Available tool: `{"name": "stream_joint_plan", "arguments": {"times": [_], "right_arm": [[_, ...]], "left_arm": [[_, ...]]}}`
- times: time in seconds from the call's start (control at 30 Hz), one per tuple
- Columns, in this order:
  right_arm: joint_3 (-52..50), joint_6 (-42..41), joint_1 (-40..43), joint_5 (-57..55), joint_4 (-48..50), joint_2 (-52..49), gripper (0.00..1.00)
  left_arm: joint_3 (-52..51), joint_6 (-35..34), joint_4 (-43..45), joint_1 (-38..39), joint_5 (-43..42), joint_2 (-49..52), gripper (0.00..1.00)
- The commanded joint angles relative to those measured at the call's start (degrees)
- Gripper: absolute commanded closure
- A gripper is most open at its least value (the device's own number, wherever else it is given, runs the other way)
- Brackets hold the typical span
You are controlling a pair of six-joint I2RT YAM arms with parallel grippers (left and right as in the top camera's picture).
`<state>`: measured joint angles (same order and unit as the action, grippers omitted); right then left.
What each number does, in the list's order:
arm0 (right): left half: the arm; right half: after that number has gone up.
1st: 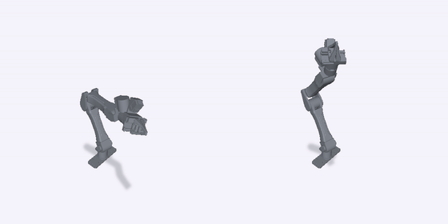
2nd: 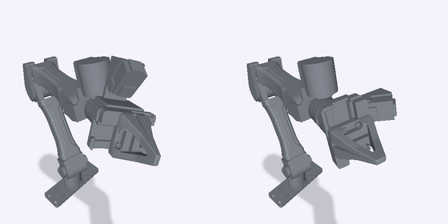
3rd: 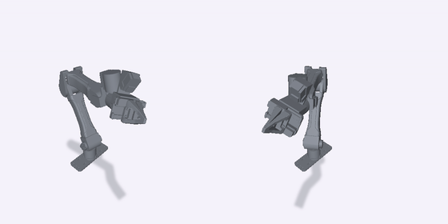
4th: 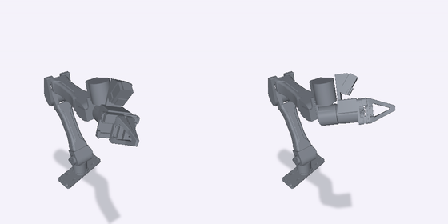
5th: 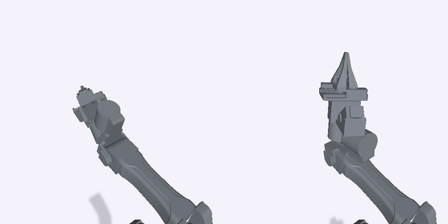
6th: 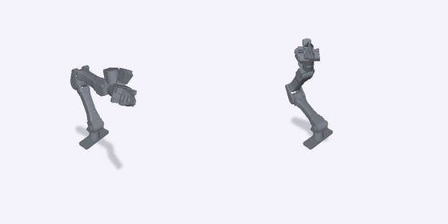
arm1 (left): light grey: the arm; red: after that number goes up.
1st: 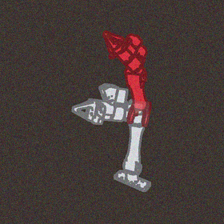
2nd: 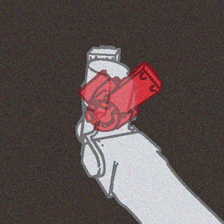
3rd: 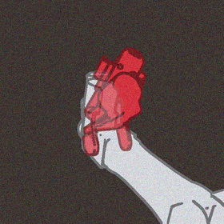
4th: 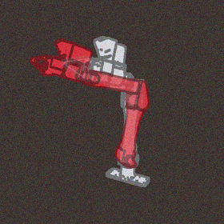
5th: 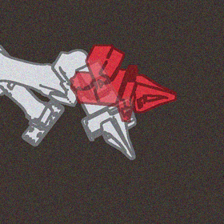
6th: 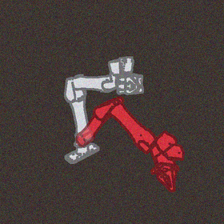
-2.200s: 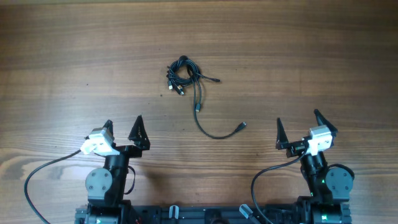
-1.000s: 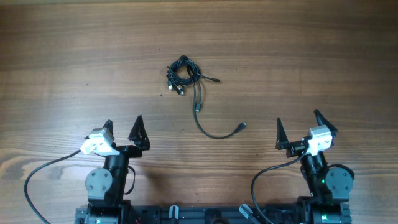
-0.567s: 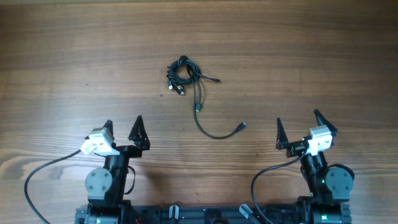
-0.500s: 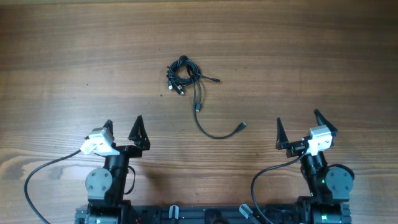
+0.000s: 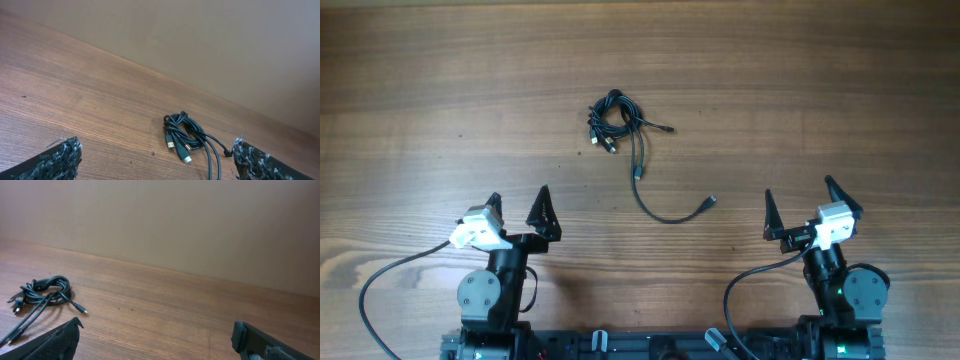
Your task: Untangle cables
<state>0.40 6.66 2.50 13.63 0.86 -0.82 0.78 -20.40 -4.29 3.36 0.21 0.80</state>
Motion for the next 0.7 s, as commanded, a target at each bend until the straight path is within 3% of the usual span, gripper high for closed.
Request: {"name": "stream_joint_plan", "arguments": {"times": [0.0, 0.67], "right_arm": [[-0.11, -0.72, -0.31, -0.74, 0.13, 0.28, 0.00], [-0.11, -0.81, -0.31, -0.13, 0.17, 0.28, 0.00]], "left_arm": [[-0.44, 0.68, 0.17, -0.33, 0.74, 0.09, 0.00], [-0.44, 0.48, 0.17, -0.33, 0.70, 0.11, 0.00]]}}
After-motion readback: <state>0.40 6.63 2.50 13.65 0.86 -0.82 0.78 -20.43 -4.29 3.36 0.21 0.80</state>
